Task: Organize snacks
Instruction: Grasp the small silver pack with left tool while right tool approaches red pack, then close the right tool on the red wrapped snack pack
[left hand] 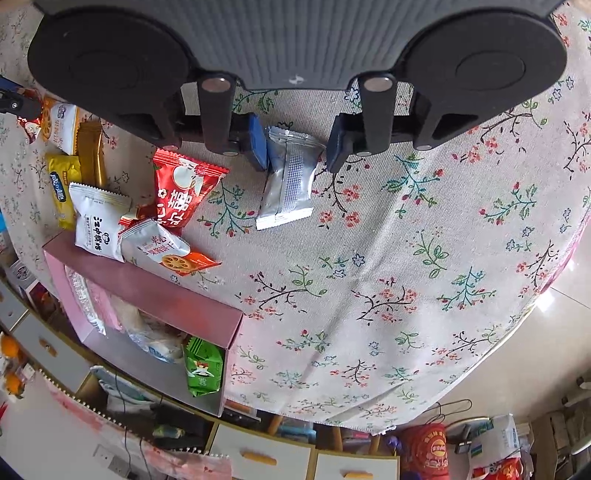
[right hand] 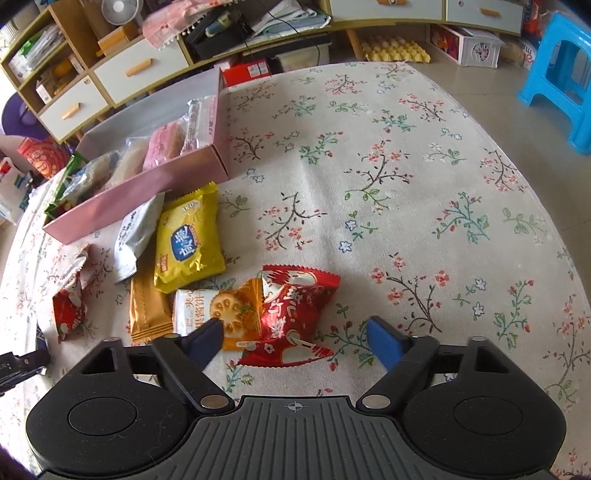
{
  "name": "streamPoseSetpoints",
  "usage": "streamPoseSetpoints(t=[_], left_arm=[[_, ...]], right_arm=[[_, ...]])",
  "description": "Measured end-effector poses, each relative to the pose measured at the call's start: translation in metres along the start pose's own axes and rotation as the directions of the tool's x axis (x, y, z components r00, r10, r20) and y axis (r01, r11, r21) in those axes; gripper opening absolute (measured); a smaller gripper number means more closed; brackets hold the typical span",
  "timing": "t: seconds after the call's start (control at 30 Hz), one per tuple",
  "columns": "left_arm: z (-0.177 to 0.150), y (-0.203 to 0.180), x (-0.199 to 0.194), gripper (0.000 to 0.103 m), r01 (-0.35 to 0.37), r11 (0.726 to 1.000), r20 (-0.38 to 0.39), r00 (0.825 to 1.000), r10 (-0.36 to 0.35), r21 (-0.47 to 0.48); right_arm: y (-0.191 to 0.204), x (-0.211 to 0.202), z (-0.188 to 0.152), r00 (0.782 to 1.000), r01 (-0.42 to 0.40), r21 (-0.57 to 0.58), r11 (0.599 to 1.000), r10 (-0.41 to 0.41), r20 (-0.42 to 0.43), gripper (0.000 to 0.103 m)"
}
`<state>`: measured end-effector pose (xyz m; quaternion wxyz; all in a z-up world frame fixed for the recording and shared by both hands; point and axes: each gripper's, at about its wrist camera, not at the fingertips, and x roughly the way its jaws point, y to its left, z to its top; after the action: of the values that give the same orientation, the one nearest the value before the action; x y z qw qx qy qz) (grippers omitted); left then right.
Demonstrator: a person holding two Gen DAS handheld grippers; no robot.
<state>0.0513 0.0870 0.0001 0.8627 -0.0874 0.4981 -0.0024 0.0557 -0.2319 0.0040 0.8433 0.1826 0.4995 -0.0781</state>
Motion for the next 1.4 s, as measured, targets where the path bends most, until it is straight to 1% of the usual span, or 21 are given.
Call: streamPoseSetpoints(t=[0.03, 0.07, 0.1, 0.4, 0.77, 0.8, 0.83, 0.87, 0.97, 1.17, 1.23, 1.3, 1.33, 1.4], left_arm=[[0.0, 0.0, 0.0, 0.032, -0.001, 1.0, 0.0, 1.0, 0.001, 0.002], [0.0, -0.001, 0.0, 0.032, -0.002, 1.0, 0.001, 1.0, 0.002, 0.003], [0.0, -0.001, 0.0, 0.032, -0.001, 1.0, 0.001, 1.0, 0.001, 0.003], [0.0, 0.0, -0.001, 0.032, 0.003, 1.0, -0.001, 1.0, -0.003, -0.001], [0.0, -0.001, -0.003, 0.031, 0.002, 1.0, 0.008, 1.0, -0.002, 0.008], [0.0, -0.001, -0.004, 0.031, 0.001, 1.0, 0.013, 1.0, -0.001, 0.004], [0.001, 0.0, -0.005, 0.031, 0.0, 1.0, 0.019, 1.0, 0.0, 0.001], [0.002, 0.001, -0.006, 0.031, 0.001, 1.0, 0.026, 1.0, 0.0, -0.001], [0.002, 0.001, -0.008, 0.03, 0.002, 1.0, 0.039, 0.999, -0.002, 0.001], [0.003, 0.0, -0.007, 0.03, 0.002, 1.0, 0.039, 0.999, -0.002, -0.002], [0.002, 0.001, -0.007, 0.03, -0.002, 1.0, 0.039, 0.999, 0.002, -0.004], [0.002, 0.002, -0.007, 0.03, 0.001, 1.0, 0.036, 0.999, 0.0, -0.005], [0.002, 0.001, -0.007, 0.03, 0.0, 1.0, 0.037, 0.999, 0.0, -0.004], [0.002, 0.001, -0.007, 0.03, -0.003, 1.0, 0.038, 0.999, 0.003, 0.001]], right_arm=[[0.0, 0.001, 0.0, 1.0, -0.007, -0.001, 1.0, 0.007, -0.008, 0.063], [0.0, 0.001, -0.001, 1.0, -0.008, -0.004, 1.0, 0.008, -0.014, 0.051], [0.001, 0.001, -0.001, 1.0, -0.006, -0.011, 1.0, 0.006, -0.016, 0.048], [0.002, -0.001, -0.001, 1.0, -0.003, -0.025, 1.0, 0.003, -0.01, 0.047], [0.0, -0.007, 0.001, 1.0, -0.021, -0.004, 1.0, 0.021, 0.004, 0.047], [0.0, -0.008, 0.001, 1.0, -0.025, -0.001, 1.0, 0.025, 0.006, 0.044], [0.0, -0.009, 0.002, 0.999, -0.033, 0.005, 0.999, 0.033, 0.005, 0.03], [-0.002, -0.011, 0.002, 0.999, -0.048, 0.018, 0.999, 0.048, 0.004, 0.028], [-0.001, -0.014, 0.002, 0.997, -0.073, 0.017, 0.997, 0.073, 0.002, 0.027], [0.0, -0.011, 0.003, 0.998, -0.065, 0.012, 0.998, 0.065, -0.003, 0.027], [0.001, -0.007, 0.002, 0.998, -0.063, 0.008, 0.998, 0.063, -0.015, 0.031], [0.0, 0.0, 0.0, 0.997, -0.059, 0.018, 0.998, 0.06, -0.041, 0.038], [0.0, 0.003, -0.001, 0.997, -0.059, 0.02, 0.998, 0.06, -0.053, 0.038], [0.003, 0.004, -0.001, 0.998, -0.053, -0.003, 0.999, 0.053, -0.039, 0.038]])
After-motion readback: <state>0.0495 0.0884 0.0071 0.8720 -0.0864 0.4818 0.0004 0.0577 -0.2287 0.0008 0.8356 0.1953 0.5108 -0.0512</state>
